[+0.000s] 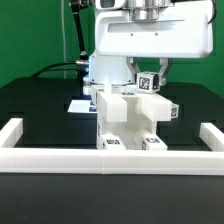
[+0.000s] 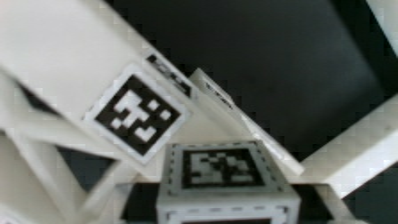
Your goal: Assemble chair
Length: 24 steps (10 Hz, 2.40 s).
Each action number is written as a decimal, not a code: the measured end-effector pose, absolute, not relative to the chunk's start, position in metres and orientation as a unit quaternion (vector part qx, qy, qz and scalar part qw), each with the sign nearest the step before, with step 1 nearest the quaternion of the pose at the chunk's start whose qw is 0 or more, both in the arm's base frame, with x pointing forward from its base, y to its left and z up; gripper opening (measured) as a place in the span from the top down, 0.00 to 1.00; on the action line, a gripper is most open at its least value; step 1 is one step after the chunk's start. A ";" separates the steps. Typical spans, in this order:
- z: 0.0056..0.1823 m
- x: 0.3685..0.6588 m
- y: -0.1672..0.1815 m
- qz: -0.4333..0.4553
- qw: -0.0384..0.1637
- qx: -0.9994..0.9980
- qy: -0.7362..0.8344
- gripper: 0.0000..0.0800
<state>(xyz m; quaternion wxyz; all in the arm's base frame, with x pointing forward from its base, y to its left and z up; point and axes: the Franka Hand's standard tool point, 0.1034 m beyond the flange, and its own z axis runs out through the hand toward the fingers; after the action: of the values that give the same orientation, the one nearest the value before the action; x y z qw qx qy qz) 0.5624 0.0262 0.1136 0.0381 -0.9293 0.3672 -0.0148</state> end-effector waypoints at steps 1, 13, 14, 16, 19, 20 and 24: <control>0.114 0.562 0.027 -0.013 0.041 -0.918 0.394 0.64; 0.111 0.561 0.033 -0.010 0.049 -0.911 0.409 0.19; 0.111 0.561 0.033 -0.012 0.048 -0.929 0.366 0.19; 0.113 0.562 0.033 -0.018 0.047 -0.959 0.280 0.19; 0.112 0.562 0.031 -0.023 0.043 -0.986 0.159 0.19; 0.112 0.562 0.031 -0.025 0.038 -0.992 0.117 0.19; 0.112 0.562 0.032 -0.029 0.025 -0.999 -0.030 0.19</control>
Offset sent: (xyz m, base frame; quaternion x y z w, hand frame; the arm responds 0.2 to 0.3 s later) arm 0.0000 0.0000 0.0000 0.0000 0.0000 0.1938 0.9810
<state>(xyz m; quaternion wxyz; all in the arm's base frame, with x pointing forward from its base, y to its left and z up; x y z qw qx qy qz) 0.5619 0.0317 0.1122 0.0252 -0.9988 -0.0298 -0.0288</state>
